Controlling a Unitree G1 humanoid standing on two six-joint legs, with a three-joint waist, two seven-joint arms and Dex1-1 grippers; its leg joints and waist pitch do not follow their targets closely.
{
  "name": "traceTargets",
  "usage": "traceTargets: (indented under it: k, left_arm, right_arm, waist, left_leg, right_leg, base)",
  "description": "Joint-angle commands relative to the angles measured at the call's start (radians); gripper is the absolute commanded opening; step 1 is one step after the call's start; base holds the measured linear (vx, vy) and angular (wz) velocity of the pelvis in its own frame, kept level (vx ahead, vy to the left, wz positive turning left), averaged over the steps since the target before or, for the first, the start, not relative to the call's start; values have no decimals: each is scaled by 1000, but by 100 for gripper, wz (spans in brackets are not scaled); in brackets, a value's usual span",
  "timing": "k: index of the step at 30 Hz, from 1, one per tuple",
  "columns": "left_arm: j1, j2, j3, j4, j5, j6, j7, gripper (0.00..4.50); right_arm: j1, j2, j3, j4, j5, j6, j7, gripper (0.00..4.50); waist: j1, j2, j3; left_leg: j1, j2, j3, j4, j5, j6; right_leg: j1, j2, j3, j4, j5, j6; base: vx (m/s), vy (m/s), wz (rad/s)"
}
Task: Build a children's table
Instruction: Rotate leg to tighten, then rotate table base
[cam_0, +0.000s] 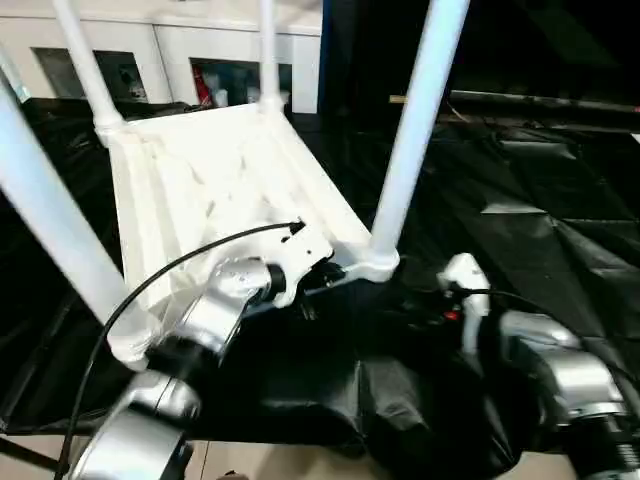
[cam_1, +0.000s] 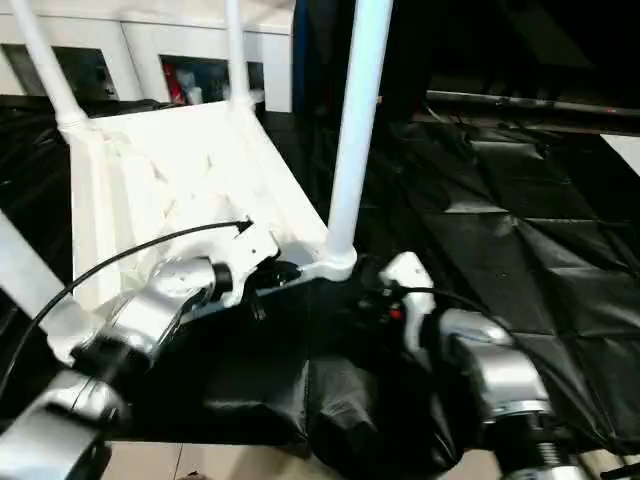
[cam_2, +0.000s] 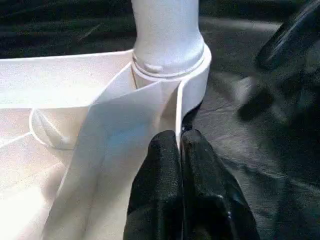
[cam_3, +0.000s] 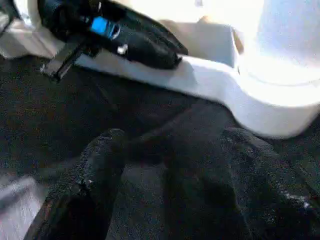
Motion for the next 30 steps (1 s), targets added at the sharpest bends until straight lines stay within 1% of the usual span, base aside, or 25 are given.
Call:
traceTargets:
  k: [1, 2, 3, 4, 5, 6, 7, 8, 9, 10, 12, 14, 15, 16, 17, 18, 19, 20, 21, 23, 24, 25, 27, 29, 30]
  left_arm:
    - [44, 6, 10, -125, -52, 76, -29, 68]
    - [87, 18, 16, -210, -76, 116, -41, 81]
    - [87, 18, 16, -210, -76, 116, -41, 92]
    - [142, 33, 27, -326, -112, 166, -47, 98]
    - [151, 35, 29, -346, -118, 175, -48, 100]
    - [164, 38, 33, -375, -127, 189, -49, 105]
    - [241, 76, 48, -527, -187, 266, -75, 105]
    - [257, 86, 51, -558, -199, 282, -82, 118]
    - [277, 99, 53, -593, -213, 300, -92, 138]
    - [315, 130, 61, -653, -237, 336, -104, 140]
    - [370, 174, 75, -725, -263, 381, -119, 152]
    - [457, 242, 106, -824, -294, 440, -146, 167]
    - [496, 271, 123, -863, -304, 458, -158, 185]
    - [536, 298, 146, -896, -315, 474, -167, 189]
    - [541, 301, 150, -900, -317, 476, -168, 189]
    - [582, 327, 182, -936, -333, 495, -170, 202]
    - [656, 372, 260, -988, -352, 527, -175, 216]
    - [681, 387, 289, -1006, -360, 537, -175, 226]
    - [699, 399, 312, -1016, -366, 545, -178, 226]
    - [728, 418, 342, -1030, -374, 552, -184, 240]
    - [766, 446, 389, -1037, -380, 555, -194, 240]
    - [797, 470, 448, -1014, -370, 544, -209, 266]
    - [798, 470, 450, -1013, -369, 543, -209, 272]
    - [828, 509, 541, -976, -365, 518, -210, 283]
    - [814, 516, 583, -962, -385, 506, -207, 297]
  right_arm:
    - [-6, 8, 7, -35, 27, 21, -13, 325]
    - [-13, 23, 12, -36, 30, 25, -15, 325]
    - [-13, 23, 12, -36, 30, 25, -15, 325]
    - [-33, 46, 16, -22, 24, 21, -26, 325]
    - [-36, 50, 16, -20, 24, 21, -29, 325]
    - [-41, 55, 16, -16, 23, 21, -34, 325]
    - [-80, 86, 17, 25, 12, 3, -59, 325]
    - [-88, 92, 17, 34, 9, -3, -66, 325]
    - [-98, 99, 16, 46, 5, -11, -74, 325]
    - [-117, 110, 12, 70, 0, -23, -90, 325]
    - [-141, 122, 4, 107, -11, -46, -117, 325]
    - [-180, 138, -14, 169, -26, -81, -171, 325]
    - [-203, 144, -26, 207, -35, -94, -212, 325]
    - [-228, 149, -42, 251, -45, -108, -260, 325]
    - [-231, 150, -45, 258, -46, -110, -267, 325]
    - [-260, 155, -64, 312, -53, -127, -321, 325]
    - [-318, 161, -110, 423, -61, -179, -438, 325]
    - [-337, 164, -128, 461, -58, -200, -480, 325]
    - [-351, 166, -144, 484, -52, -216, -508, 325]
    - [-367, 168, -162, 512, -48, -234, -543, 325]
    - [-382, 170, -179, 536, -42, -250, -571, 325]
    - [-381, 172, -183, 529, -35, -252, -556, 325]
    - [-381, 172, -183, 528, -34, -252, -555, 325]
    - [-360, 177, -179, 503, -17, -258, -492, 325]
    - [-330, 179, -170, 473, -9, -258, -447, 325]
  waist:
    - [8, -9, -60]
    - [8, -13, -61]
    - [9, -10, -61]
    - [9, -11, -57]
    - [9, -13, -55]
    - [9, -14, -51]
    - [8, -11, -47]
    - [6, -13, -50]
    - [4, -10, -41]
    - [1, -10, -37]
    - [-1, -8, -37]
    - [-4, -7, -33]
    - [-8, -11, -30]
    - [-13, -5, -29]
    - [-13, -5, -29]
    - [-16, -4, -30]
    - [-20, -4, -30]
    - [-21, -5, -27]
    - [-18, -2, -28]
    - [-17, -2, -26]
    - [-14, 4, -30]
    - [-18, -1, -30]
    - [-21, -2, -31]
    - [-20, 6, -32]
    - [-21, 2, -33]
  left_leg:
    - [-4, 30, 0, -50, -100, 87]
    - [-3, 30, 1, -49, -90, 91]
    - [-4, 32, 1, -49, -85, 91]
    - [-3, 31, 3, -50, -95, 93]
    - [-4, 31, 2, -52, -103, 88]
    - [-2, 30, 4, -53, -123, 81]
    - [-3, 30, 3, -56, -144, 69]
    - [-5, 33, -1, -57, -147, 57]
    - [-2, 30, 3, -62, -181, 47]
    - [0, 28, 4, -62, -193, 40]
    - [0, 28, 2, -64, -211, 25]
    - [0, 26, 2, -67, -214, 17]
    - [0, 24, 3, -69, -221, 14]
    - [0, 24, 0, -70, -226, 5]
    - [0, 24, 0, -70, -226, 5]
    - [8, 23, 4, -66, -223, -1]
    - [3, 22, 2, -67, -215, -9]
    - [3, 19, 4, -68, -222, -7]
    - [10, 20, 5, -65, -235, -7]
    - [9, 18, 9, -63, -233, -7]
    - [6, 17, 8, -62, -221, -8]
    - [0, 14, 8, -61, -217, -2]
    - [2, 14, 8, -59, -207, 8]
    - [1, 15, 7, -60, -217, 13]
    - [-1, 14, 7, -59, -225, 20]
  right_leg:
    - [59, -57, 40, -47, -58, -248]
    - [60, -57, 41, -46, -41, -253]
    - [60, -58, 42, -42, -26, -260]
    - [57, -55, 41, -45, -32, -261]
    - [58, -56, 42, -45, -46, -259]
    - [54, -54, 42, -49, -76, -251]
    - [53, -55, 43, -51, -109, -246]
    - [57, -61, 43, -45, -118, -247]
    - [48, -53, 43, -58, -182, -229]
    - [46, -51, 46, -60, -204, -216]
    - [45, -50, 45, -58, -225, -204]
    - [42, -47, 46, -60, -242, -189]
    - [41, -44, 46, -63, -255, -181]
    - [41, -45, 46, -61, -263, -185]
    - [41, -45, 46, -61, -263, -185]
    - [34, -39, 48, -57, -230, -191]
    - [37, -41, 46, -52, -210, -203]
    - [36, -37, 46, -57, -221, -196]
    - [34, -36, 47, -56, -222, -191]
    - [31, -32, 49, -55, -205, -189]
    - [36, -33, 48, -48, -176, -184]
    - [41, -31, 48, -49, -168, -175]
    - [41, -29, 47, -48, -154, -171]
    - [41, -32, 47, -49, -165, -178]
    - [45, -32, 48, -51, -170, -176]
  base:
    - [0, 0, 0]
    - [0, 0, 0]
    - [0, 0, 0]
    - [0, 0, 0]
    - [0, 0, 0]
    - [0, 0, 0]
    - [0, 0, 0]
    - [0, 0, 0]
    - [0, 0, 0]
    - [0, 0, 0]
    - [0, 0, 0]
    - [0, 0, 0]
    - [0, 0, 0]
    - [0, 0, 0]
    - [0, 0, 0]
    - [0, 0, 0]
    - [0, 0, 0]
    - [0, 0, 0]
    - [0, 0, 0]
    - [0, 0, 0]
    - [0, 0, 0]
    - [0, 0, 0]
    - [0, 0, 0]
    - [0, 0, 0]
    - [0, 0, 0]
